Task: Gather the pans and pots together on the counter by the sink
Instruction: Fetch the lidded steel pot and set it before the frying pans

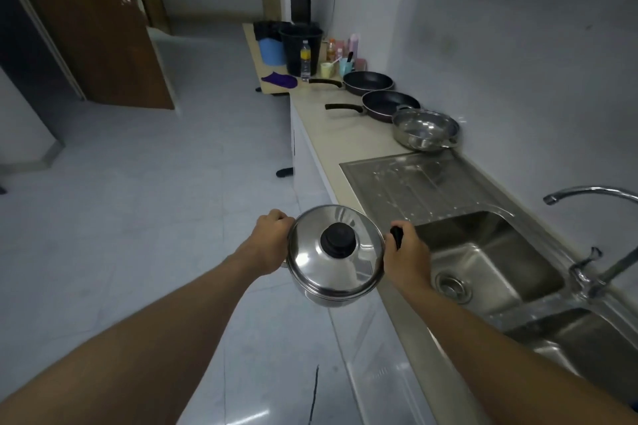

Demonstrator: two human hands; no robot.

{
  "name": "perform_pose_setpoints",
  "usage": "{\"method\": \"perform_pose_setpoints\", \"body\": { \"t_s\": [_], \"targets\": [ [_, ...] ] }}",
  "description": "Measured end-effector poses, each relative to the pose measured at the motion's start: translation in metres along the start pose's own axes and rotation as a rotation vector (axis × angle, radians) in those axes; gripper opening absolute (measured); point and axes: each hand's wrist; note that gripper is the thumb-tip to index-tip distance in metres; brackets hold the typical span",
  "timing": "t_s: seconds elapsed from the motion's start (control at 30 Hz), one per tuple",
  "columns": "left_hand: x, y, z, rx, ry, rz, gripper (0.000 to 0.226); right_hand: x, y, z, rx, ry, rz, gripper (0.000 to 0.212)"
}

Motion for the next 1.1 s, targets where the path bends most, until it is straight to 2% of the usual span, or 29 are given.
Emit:
{"method": "perform_pose_setpoints", "body": {
  "t_s": [0.5, 0.83, 1.1],
  "targets": [
    [0.110, 0.188, -0.023, 0.005, -0.031, -0.002, 0.032, 0.043, 0.166, 0.130, -0.029, -0.022, 0.000, 0.014],
    [0.195, 0.303, -0.050, 0.003, -0.002, 0.128, 0.033, 0.092, 0.248, 0.208, -0.097, 0.014, 0.061, 0.019],
    [0.232, 0.390, -0.051, 0.010, 0.003, 0.149, 0.035, 0.103, 0.329, 0.252, -0.083, 0.022, 0.081, 0.023]
  ]
}}
Point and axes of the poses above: each hand's wrist, its own y-axis towards the middle knuckle, its own z-axis out of the palm, x = y × z, and after that the axes turned 5 degrees about y, right-handed
